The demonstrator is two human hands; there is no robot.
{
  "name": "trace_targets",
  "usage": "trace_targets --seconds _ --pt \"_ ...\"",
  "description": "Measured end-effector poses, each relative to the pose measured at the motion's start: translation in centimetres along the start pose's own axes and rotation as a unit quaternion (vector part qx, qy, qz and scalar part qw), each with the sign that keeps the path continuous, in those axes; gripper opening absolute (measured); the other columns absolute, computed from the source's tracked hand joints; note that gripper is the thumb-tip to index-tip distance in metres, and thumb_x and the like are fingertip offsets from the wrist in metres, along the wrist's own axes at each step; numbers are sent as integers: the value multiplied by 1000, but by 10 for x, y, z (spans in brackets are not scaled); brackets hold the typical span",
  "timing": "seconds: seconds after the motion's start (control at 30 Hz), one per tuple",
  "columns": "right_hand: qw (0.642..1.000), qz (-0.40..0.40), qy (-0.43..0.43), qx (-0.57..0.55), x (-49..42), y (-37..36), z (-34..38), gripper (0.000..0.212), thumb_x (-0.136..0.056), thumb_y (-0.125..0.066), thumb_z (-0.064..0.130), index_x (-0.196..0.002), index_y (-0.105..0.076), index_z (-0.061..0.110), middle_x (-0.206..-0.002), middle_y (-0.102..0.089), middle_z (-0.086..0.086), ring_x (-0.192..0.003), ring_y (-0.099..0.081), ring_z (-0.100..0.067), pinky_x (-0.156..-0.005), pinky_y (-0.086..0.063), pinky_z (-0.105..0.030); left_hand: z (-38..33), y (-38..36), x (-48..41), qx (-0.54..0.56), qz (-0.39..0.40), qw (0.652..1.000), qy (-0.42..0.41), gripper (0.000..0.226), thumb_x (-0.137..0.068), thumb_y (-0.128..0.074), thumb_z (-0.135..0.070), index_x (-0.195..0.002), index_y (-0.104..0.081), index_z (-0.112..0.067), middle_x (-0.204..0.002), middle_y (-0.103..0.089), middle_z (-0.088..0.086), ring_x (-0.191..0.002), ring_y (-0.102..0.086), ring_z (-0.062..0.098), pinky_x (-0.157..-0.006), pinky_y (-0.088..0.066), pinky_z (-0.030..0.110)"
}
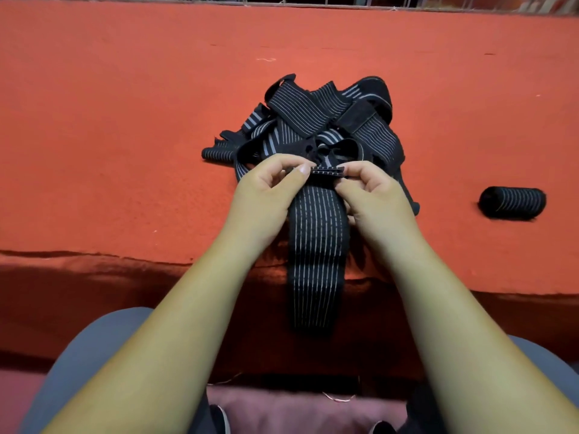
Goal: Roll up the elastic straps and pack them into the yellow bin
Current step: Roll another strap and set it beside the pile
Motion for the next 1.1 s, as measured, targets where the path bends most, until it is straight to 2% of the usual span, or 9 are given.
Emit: trace_targets --seconds 0.17,0.3,0.4,0.5,0.57,0.7,0.9,1.0,1.1 --pt "999 38 -11 -19 8 0 -2 18 -107 -67 37 -119 -76 26 -102 -78 -3 -86 -71 -14 -70 -55 -33 5 1 0 15 11 1000 8 16 -102 -71 -8 -113 -81 -15 -99 -78 -9 -88 -68 4 -78 -51 22" --pt "1000 16 12 11 6 2 -6 19 -109 -66 31 -122 -76 22 -109 -83 -3 -101 -79 -19 -88 -60 -40 7 -2 4 46 24 998 28 28 -97 -71 -1 -118 -80 -18 -99 -77 -10 -96 -70 10 -89 -55 33" --pt "999 13 35 36 6 4 -7 15 -109 -65 23 -121 -74 22 -98 -81 4 -88 -73 -9 -82 -58 -33 8 -4 4 106 25 991 72 35 -96 -70 5 -122 -78 -18 -95 -78 -5 -94 -69 18 -89 -52 45" --pt "998 13 47 36 7 4 -5 14 -109 -65 21 -119 -74 22 -86 -74 13 -81 -67 -4 -75 -54 -25 6 -4 5 116 21 990 74 33 -94 -70 8 -114 -81 -16 -90 -74 -2 -88 -67 18 -80 -53 39" --pt "999 13 38 31 10 4 -3 13 -109 -65 29 -116 -76 26 -91 -77 11 -84 -69 -6 -76 -56 -30 4 -4 6 112 24 991 68 32 -92 -70 10 -109 -82 -16 -89 -75 -2 -85 -67 16 -74 -54 30" --pt "999 1 40 29 13 4 0 20 -109 -64 36 -111 -80 24 -105 -82 3 -98 -76 -13 -93 -60 -43 7 -5 6 80 30 995 56 31 -86 -74 2 -103 -86 -23 -105 -81 7 -96 -71 23 -87 -55 43" --pt "998 -11 63 20 10 6 -4 15 -108 -66 19 -121 -75 20 -106 -79 7 -95 -71 -6 -86 -56 -29 2 -10 10 121 34 988 91 24 -96 -77 -3 -118 -78 -12 -87 -77 -9 -88 -71 13 -85 -57 34" --pt "998 -3 67 13 11 4 -6 21 -107 -68 16 -127 -72 19 -110 -80 4 -100 -73 -7 -89 -58 -28 5 -10 11 122 11 988 92 20 -98 -76 -5 -117 -79 -12 -102 -83 5 -99 -77 22 -98 -60 43" --pt "998 -6 60 14 13 2 -5 21 -107 -69 23 -127 -73 21 -101 -77 8 -92 -71 -2 -82 -57 -23 3 -9 10 128 5 988 83 31 -98 -72 3 -126 -74 -9 -111 -83 9 -105 -79 23 -98 -61 38"
Point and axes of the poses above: each hand's wrist, its own x-axis away from the middle knuckle, its own y-axis out of the back of the hand, z = x × y, the point moved 1 cm from there along -x, towards the middle knuckle
